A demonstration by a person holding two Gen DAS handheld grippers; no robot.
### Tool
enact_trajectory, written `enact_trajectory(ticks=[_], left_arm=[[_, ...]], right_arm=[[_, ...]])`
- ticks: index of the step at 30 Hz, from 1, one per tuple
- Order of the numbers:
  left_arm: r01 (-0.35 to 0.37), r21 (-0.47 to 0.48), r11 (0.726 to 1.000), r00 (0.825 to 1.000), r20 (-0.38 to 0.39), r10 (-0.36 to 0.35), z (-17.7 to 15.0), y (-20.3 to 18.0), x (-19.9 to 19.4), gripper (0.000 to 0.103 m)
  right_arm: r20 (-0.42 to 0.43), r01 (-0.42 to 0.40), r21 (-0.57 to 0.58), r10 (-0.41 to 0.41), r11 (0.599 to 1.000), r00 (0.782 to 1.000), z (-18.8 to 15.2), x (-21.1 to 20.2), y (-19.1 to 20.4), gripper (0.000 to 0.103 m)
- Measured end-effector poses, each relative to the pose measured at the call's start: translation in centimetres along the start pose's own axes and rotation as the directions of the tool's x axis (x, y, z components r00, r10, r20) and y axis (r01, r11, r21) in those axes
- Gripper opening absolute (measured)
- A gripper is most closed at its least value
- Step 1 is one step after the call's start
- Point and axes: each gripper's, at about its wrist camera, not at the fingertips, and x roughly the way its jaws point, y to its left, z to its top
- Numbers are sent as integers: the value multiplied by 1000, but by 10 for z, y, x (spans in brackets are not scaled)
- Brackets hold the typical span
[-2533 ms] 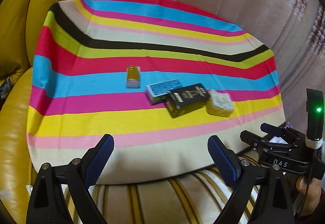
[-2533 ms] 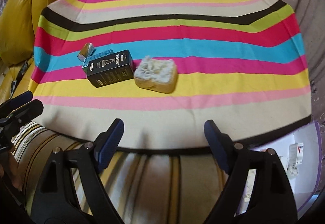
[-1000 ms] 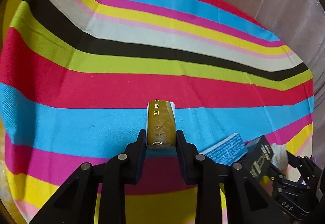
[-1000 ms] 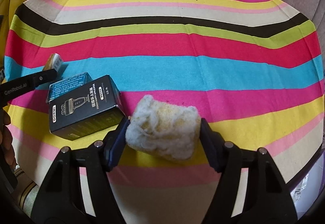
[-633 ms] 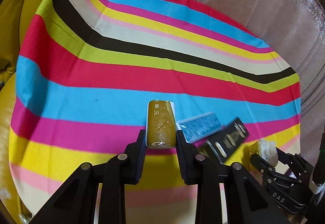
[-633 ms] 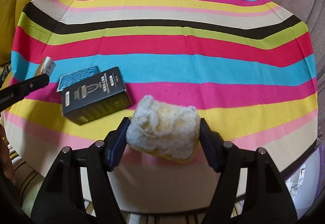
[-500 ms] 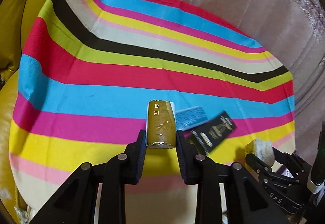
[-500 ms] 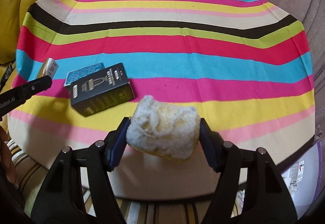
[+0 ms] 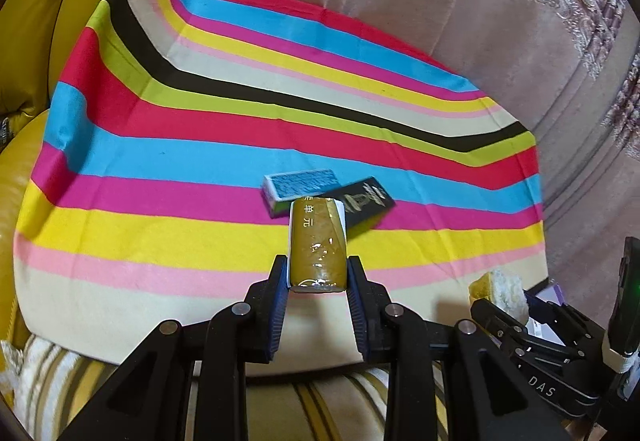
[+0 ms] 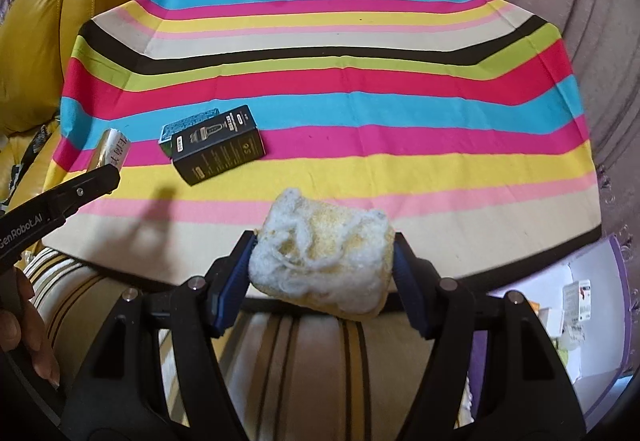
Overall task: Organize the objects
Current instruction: 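Carry the bottle and sponge block into the purple-rimmed box and open both grippers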
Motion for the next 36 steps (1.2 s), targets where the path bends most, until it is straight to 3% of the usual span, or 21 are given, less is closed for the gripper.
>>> enact_trajectory(ticks=[13,22,29,36], left_arm=[[93,106,990,995,-50,-89,-31,-68,-5,30],[169,195,966,982,-115,-149,-53,-125,-5,30],[241,286,928,964,-185,-193,-73,-180,0,30],[338,357,871,929,-277,-247,-98,-232,8,30]], right_arm=[[29,23,77,-25,997,999,-29,-43,-50,69],[24,73,166,-78,983,997,-51,-63,-104,69],[11,127,257,-135,958,991,-71,-75,-156,69],[-1,163,344,-174,925,985,-88,-82,-200,69]])
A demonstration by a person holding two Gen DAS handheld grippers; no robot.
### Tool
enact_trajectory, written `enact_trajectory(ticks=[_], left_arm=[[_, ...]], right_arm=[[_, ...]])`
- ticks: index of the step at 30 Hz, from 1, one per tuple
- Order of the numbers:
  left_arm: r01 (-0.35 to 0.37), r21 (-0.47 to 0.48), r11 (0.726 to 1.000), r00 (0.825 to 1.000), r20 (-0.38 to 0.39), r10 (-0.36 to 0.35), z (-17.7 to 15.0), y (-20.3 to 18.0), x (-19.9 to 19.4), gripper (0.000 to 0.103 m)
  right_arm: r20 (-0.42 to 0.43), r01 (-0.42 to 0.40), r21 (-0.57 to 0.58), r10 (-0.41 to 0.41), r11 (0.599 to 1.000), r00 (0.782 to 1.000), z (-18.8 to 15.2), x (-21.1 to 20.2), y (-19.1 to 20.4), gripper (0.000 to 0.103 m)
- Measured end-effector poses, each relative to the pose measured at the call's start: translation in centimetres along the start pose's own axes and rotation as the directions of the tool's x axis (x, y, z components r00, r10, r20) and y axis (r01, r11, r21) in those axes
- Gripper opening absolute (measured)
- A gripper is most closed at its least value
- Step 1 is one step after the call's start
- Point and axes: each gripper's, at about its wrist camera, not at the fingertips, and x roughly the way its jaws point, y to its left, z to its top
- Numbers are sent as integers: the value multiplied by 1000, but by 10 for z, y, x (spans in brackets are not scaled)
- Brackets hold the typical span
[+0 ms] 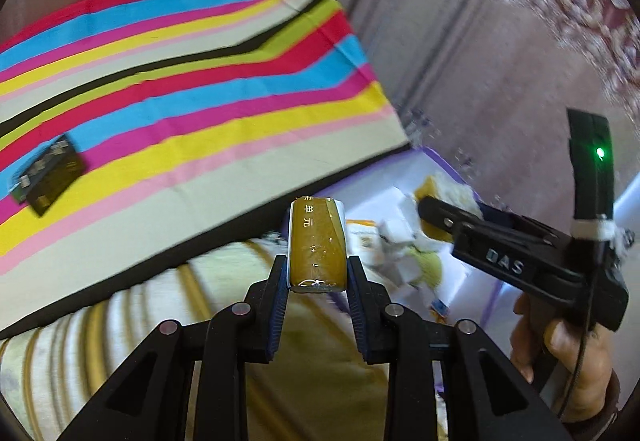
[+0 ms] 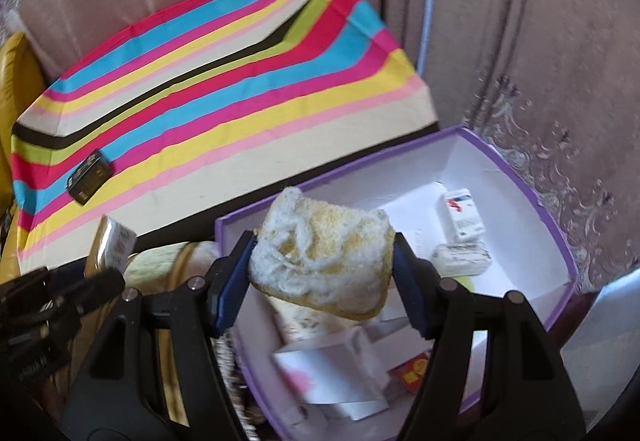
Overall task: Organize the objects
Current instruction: 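Carry the bottle and sponge block into the purple-rimmed box and open both grippers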
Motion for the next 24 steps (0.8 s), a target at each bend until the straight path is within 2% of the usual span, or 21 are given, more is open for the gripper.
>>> enact_trajectory(ticks=[9,13,15,24], left_arm=[[100,73,992,993,-75,-95,1,-34,24,32],[94,59,994,992,-84,-89,1,-32,26,51],[97,43,994,993,-74,-93,1,-29,24,53],[77,10,997,996,-51,-76,5,-12,15,54]], right_arm=[[-1,54,72,-54,996,999,-2,2,-35,72],[-14,45,94,-44,995,999,-4,4,-41,80],[-17,35,99,-33,994,999,-5,5,-41,85],[-26,14,74,-12,997,1000,-5,2,-26,87]])
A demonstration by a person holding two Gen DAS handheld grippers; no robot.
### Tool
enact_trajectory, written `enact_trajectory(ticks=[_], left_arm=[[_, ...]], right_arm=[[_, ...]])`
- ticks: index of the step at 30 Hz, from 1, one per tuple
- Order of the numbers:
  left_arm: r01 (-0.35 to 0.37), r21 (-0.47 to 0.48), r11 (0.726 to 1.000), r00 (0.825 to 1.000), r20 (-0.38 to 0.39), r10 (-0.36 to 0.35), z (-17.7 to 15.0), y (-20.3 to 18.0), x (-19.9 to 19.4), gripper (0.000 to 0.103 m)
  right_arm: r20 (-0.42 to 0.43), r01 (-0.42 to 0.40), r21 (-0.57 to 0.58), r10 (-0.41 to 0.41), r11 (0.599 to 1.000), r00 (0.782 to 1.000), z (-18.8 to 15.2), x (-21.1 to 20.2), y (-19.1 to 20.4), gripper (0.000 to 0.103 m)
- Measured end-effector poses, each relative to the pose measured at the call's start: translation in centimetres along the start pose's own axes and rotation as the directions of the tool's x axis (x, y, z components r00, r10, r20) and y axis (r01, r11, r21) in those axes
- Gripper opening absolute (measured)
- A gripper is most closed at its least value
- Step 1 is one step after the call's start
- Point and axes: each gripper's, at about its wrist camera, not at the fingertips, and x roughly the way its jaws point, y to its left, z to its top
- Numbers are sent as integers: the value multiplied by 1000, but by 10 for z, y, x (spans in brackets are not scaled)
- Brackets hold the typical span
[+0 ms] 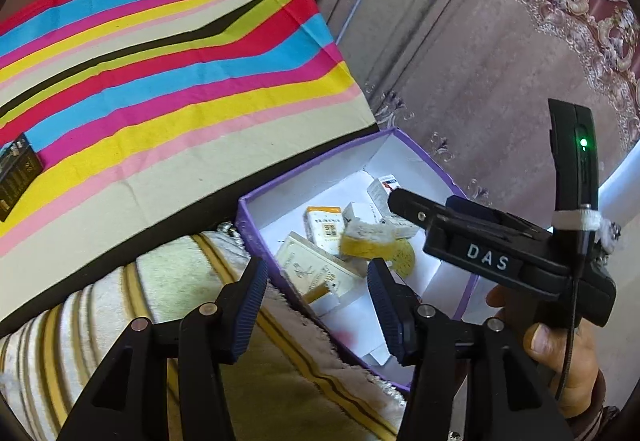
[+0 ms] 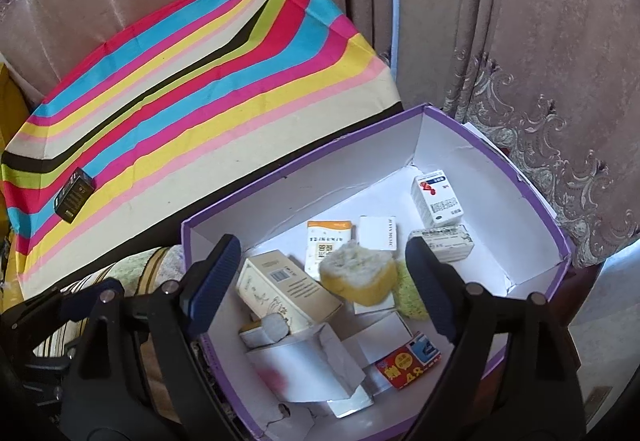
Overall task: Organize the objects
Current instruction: 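Carry the bottle and sponge block into the purple-rimmed box and open both grippers, then move both grippers back toward the black and blue boxes on the cloth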
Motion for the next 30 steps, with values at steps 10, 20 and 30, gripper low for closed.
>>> enact_trajectory(ticks=[10,20,30], left_arm=[[-88,-88,992,994,56,93,-2,59,-37,58],[-199,-275,941,969,85,230,-23,147,-86,66],[-289,-414,863,929,96,357,-46,220,-128,71]], right_arm=[[-36,-29,-134,24,991,999,-4,1,49,91],[-84,-117,-295,96,948,992,-17,5,120,97],[-137,-174,-488,121,855,983,-29,23,203,97]])
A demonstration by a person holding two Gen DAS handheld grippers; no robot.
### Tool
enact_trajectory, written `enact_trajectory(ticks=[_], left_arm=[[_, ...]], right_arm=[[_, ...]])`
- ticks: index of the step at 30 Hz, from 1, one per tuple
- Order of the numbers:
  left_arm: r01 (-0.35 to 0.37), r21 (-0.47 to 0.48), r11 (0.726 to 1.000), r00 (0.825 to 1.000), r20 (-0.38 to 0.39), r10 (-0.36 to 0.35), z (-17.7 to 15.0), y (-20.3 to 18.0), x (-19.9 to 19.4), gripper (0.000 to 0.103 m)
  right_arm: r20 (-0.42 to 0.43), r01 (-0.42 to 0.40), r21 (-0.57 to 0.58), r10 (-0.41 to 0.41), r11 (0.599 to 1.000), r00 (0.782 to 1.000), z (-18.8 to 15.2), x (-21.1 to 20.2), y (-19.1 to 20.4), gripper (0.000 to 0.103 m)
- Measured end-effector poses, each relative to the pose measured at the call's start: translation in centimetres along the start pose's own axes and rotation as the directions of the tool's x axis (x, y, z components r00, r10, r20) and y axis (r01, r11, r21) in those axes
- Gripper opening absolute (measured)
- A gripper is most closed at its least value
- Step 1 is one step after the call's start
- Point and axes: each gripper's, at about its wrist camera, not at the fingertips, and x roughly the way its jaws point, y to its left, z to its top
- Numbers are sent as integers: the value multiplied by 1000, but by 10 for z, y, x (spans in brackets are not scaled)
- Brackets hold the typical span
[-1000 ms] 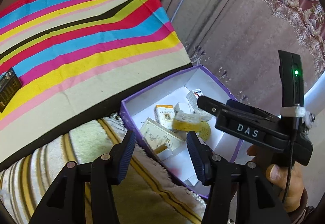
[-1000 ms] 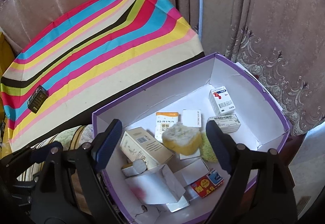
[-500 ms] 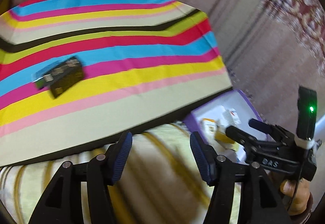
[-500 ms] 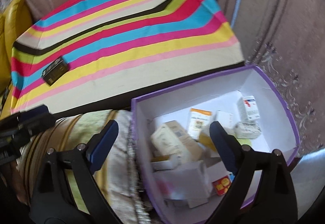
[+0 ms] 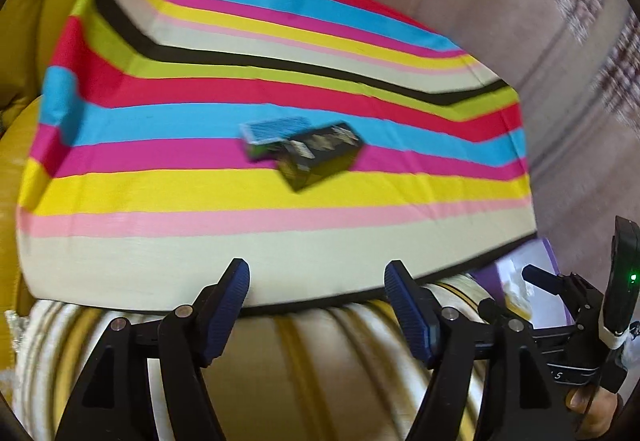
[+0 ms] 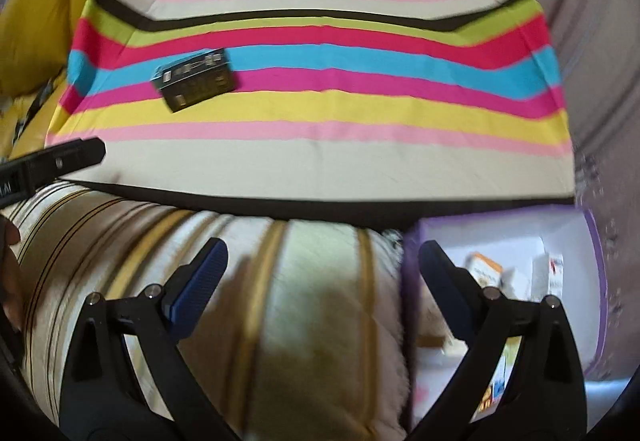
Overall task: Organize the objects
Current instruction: 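Move both grippers back toward the black and blue boxes on the cloth, then grasp the black DORMI box with the right gripper while the left grasps the blue box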
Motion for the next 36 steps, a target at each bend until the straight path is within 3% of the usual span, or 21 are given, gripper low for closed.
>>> enact_trajectory(ticks=[5,17,23,36], left_arm=[[-18,-109,994,999,37,22,1,34,-2,72],[3,-233,972,997,81,17,-7,61,0,72],[4,-248,969,998,68,13,-8,66,7,72],[12,-265,964,1000,26,-6,-6,71,24,72]], right_arm=[[-9,-34,-84,34,996,999,23,20,31,97],[21,-115,-229,123,967,992,77,64,90,97],[4,-177,-267,185,947,983,97,86,110,97],[-9,-187,-253,191,949,982,123,117,117,97]])
